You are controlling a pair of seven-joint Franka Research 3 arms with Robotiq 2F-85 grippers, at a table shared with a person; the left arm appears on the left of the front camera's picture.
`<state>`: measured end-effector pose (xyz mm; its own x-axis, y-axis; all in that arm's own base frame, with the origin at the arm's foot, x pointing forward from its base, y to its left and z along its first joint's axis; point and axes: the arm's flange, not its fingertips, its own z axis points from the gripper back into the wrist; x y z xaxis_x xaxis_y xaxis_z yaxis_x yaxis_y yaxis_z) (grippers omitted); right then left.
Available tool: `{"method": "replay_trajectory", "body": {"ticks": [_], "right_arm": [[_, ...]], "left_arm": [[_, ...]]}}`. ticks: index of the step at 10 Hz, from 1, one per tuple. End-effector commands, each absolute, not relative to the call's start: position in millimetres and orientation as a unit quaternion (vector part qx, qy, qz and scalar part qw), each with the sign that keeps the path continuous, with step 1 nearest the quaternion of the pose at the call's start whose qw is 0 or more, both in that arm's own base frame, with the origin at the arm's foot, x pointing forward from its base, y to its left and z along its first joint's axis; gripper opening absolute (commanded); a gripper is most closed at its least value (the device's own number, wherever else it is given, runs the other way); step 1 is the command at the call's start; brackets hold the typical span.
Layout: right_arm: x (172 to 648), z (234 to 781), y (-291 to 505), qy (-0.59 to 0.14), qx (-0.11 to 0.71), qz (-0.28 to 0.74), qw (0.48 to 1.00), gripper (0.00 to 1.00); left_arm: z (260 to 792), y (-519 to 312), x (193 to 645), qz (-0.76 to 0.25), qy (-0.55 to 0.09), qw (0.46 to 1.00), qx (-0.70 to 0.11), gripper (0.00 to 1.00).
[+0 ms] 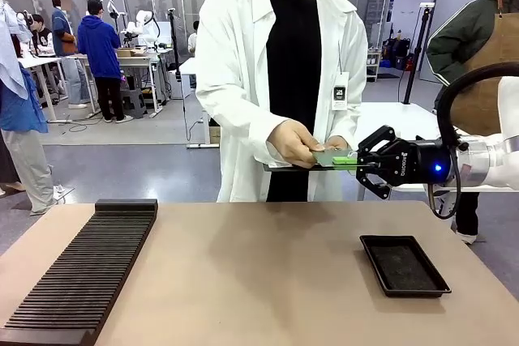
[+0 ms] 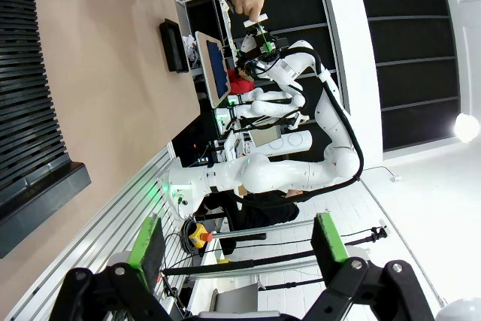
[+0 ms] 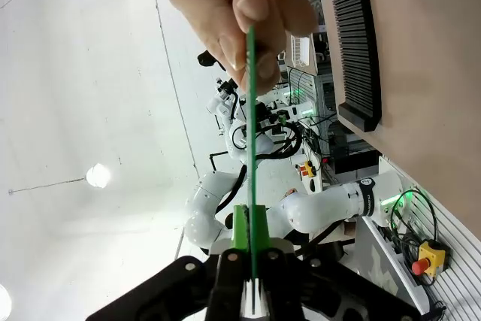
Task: Inspect the PCB.
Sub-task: Pick up the Blank PCB that the human is holding, then place the Blank PCB in the ESD tray.
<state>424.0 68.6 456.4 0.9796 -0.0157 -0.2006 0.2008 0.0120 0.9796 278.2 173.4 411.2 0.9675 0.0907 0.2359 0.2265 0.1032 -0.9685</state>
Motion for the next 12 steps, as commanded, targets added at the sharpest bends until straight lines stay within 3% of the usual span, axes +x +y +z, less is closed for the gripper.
{"method": "replay_trajectory", "body": {"ticks": [1,12], "right_arm": [[423.2,457.8,69.3,0.065,0.699,-0.075,0.709,0.00],[423.2,457.8,69.3,0.065,0.699,-0.075,0.709,0.00]], "left_arm": [[416.2,173.1,277.9,-0.042,-0.115,0.737,-0.664,1.00],[416.2,173.1,277.9,-0.042,-0.115,0.737,-0.664,1.00]]}}
